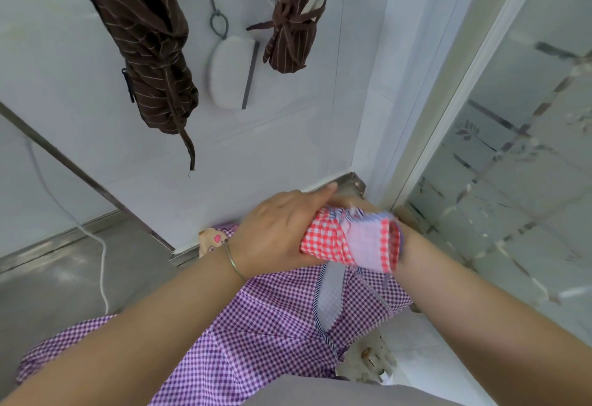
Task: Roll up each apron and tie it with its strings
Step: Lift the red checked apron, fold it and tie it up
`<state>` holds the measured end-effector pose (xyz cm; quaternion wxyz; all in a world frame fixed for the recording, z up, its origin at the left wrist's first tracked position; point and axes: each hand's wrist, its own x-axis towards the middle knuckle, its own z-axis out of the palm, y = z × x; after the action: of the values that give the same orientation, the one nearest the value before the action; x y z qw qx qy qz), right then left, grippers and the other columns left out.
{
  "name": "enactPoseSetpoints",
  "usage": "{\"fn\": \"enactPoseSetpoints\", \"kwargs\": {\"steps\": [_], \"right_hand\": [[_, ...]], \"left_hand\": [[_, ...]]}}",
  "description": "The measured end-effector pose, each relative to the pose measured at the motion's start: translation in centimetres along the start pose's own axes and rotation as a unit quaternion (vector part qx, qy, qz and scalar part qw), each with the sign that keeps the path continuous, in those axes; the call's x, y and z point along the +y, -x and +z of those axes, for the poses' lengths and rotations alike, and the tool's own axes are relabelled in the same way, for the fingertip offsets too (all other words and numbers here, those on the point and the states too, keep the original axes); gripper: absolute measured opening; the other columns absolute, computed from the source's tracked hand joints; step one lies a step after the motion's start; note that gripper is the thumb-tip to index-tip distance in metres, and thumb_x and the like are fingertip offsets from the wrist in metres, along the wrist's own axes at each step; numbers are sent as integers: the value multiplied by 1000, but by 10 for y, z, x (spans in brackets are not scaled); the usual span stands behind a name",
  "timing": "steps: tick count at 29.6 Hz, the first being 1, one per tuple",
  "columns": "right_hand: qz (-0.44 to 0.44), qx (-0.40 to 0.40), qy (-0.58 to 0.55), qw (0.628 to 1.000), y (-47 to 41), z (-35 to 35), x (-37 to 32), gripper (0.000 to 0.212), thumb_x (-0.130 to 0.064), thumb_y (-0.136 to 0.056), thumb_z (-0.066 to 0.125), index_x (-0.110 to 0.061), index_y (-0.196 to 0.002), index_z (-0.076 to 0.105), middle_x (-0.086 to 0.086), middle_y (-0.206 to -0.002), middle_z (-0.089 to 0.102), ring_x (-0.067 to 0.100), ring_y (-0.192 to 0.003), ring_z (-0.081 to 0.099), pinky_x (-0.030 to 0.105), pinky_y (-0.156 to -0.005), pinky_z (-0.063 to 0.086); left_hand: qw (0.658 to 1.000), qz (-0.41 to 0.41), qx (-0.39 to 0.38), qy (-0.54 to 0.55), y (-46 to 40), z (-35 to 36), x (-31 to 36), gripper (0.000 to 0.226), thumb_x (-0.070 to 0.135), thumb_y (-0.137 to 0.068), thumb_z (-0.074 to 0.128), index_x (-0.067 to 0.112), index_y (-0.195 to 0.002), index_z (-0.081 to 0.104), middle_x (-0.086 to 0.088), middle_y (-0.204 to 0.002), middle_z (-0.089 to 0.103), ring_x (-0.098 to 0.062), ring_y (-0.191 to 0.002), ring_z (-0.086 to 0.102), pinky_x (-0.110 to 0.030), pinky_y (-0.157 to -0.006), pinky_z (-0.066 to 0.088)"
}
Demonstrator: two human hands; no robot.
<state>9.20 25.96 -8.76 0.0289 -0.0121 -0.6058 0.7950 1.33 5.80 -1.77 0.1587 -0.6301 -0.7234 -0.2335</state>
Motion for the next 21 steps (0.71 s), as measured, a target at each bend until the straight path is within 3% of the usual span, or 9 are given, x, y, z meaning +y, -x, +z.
{"fn": "enactPoseSetpoints", "kwargs": {"steps": [1,2,3,4,5,6,13,16,21], "right_hand": [[-6,2,-165,986,3,4,5,66,-38,-102,25,19,-132,38,28,-136,49,34,-127,49,41,-119,23],[-64,192,-181,962,7,4,-3,43,-24,-100,36,11,-118,53,20,-112,65,33,-103,63,38,-101,47],[61,134,-68,987,18,21,-15,22,-15,-97,43,-2,-91,59,6,-73,65,20,-64,62,25,-62,53],[54,91,68,992,18,51,-28,25,-13,-96,46,-15,-72,54,-3,-51,45,9,-42,41,19,-41,32],[165,10,53,985,9,51,-21,30,-13,-97,48,-19,-67,51,-5,-46,32,7,-39,25,20,-39,17],[218,50,76,972,14,53,-19,25,-17,-97,52,-20,-72,54,-6,-45,27,7,-39,21,22,-41,12],[58,34,398,915,36,56,-8,39,-64,-78,50,-25,-76,54,-13,-58,49,2,-53,45,21,-54,39],[11,55,456,888,47,60,-8,36,-52,-94,36,-25,-90,60,-13,-79,63,13,-71,62,40,-67,52],[15,117,425,898,38,57,-31,23,-31,-99,45,-33,-80,57,-6,-77,65,16,-72,59,37,-71,49]], "left_hand": [[1000,-22,4,4,-1,-2,-1,82,61,-77,64,8,-136,40,-6,-107,67,-19,-94,59,-31,-83,46],[998,-51,7,19,-4,-5,0,75,60,-77,64,11,-131,47,-4,-102,67,-17,-90,59,-31,-79,48],[995,-94,10,43,-8,-10,2,65,59,-76,66,15,-122,54,0,-97,67,-14,-86,58,-30,-75,48],[986,-148,16,70,-12,-13,5,56,57,-74,68,18,-113,59,3,-92,66,-10,-82,56,-29,-69,49],[973,-208,23,99,-15,-16,7,50,55,-72,70,19,-105,61,6,-89,65,-8,-78,56,-28,-65,49],[953,-272,25,130,-16,-17,6,46,53,-71,72,20,-102,61,7,-88,64,-7,-77,57,-27,-64,49],[820,-491,-109,273,-17,-8,-16,26,42,-81,72,25,-93,57,8,-86,63,-7,-79,61,-27,-75,51],[784,-527,-150,290,-12,-1,-27,38,46,-81,71,19,-105,60,-2,-98,68,-15,-86,65,-33,-81,55],[789,-486,-270,262,-8,3,-26,66,48,-72,78,17,-123,48,5,-101,59,-12,-89,59,-22,-70,46]]}}
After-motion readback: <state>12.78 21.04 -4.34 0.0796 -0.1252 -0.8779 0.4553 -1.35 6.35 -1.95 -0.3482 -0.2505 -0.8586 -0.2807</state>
